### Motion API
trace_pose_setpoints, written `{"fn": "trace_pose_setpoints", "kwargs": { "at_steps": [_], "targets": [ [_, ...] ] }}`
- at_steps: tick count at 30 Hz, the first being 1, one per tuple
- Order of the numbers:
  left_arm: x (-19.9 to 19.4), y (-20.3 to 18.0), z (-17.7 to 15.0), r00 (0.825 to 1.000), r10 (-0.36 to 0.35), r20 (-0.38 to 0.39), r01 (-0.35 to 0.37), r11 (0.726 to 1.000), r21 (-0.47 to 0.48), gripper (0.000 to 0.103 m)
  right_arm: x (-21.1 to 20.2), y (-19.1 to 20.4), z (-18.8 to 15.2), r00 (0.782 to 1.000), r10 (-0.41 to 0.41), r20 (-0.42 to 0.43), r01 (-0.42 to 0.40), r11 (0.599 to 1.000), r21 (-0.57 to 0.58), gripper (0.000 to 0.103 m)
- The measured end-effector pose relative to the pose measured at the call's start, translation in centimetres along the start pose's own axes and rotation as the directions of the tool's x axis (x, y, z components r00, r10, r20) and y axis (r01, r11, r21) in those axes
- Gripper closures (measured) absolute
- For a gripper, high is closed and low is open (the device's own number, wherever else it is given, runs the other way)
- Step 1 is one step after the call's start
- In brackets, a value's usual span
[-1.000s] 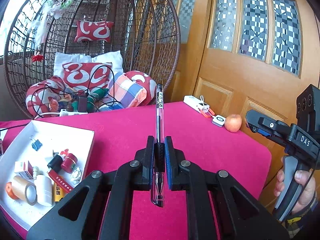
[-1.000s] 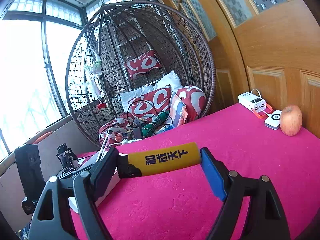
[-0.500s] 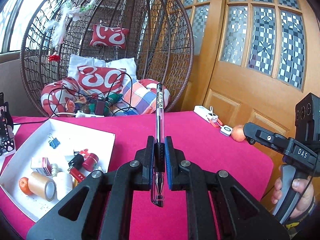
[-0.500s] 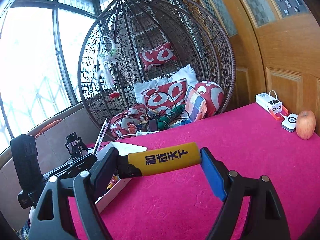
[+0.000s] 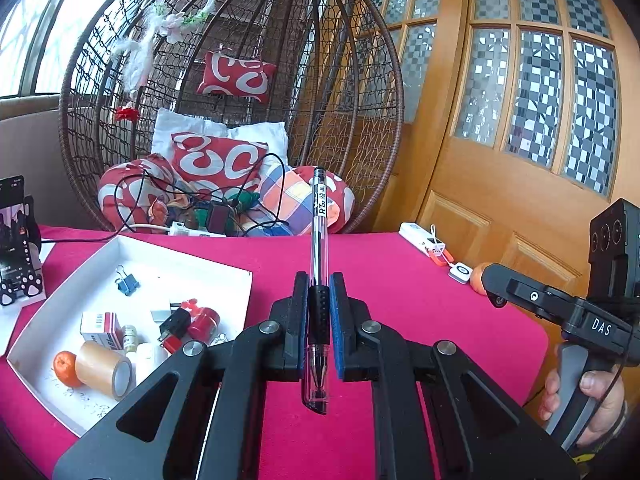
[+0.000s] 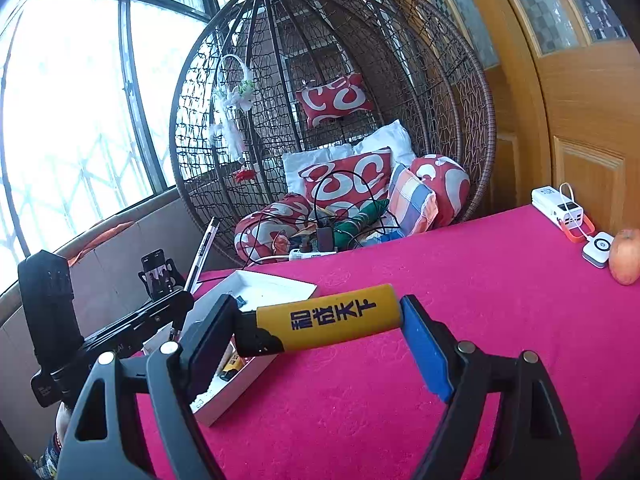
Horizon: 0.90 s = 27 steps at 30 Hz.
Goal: Organize rigid objects
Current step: 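Carry the pen and yellow lighter into the white tray and open both tools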
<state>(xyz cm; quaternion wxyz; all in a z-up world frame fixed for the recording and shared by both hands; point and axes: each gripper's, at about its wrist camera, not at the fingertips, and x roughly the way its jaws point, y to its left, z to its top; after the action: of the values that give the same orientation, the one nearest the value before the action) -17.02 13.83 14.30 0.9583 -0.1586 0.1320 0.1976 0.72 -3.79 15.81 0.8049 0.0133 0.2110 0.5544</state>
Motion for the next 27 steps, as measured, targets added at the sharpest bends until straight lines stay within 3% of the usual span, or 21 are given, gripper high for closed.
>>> {"fn": "trace_pose_setpoints", "kwargs": {
  "at_steps": [27],
  "targets": [
    [-0.7,4.9,-0.5,0.997,0.075,-0.001,-0.075,0.993,-0.094,0.094,4.3,4.2,0.1,0.996,0.049,-0.078,-0.055,0.995,-0.084,0.021]
  ]
}}
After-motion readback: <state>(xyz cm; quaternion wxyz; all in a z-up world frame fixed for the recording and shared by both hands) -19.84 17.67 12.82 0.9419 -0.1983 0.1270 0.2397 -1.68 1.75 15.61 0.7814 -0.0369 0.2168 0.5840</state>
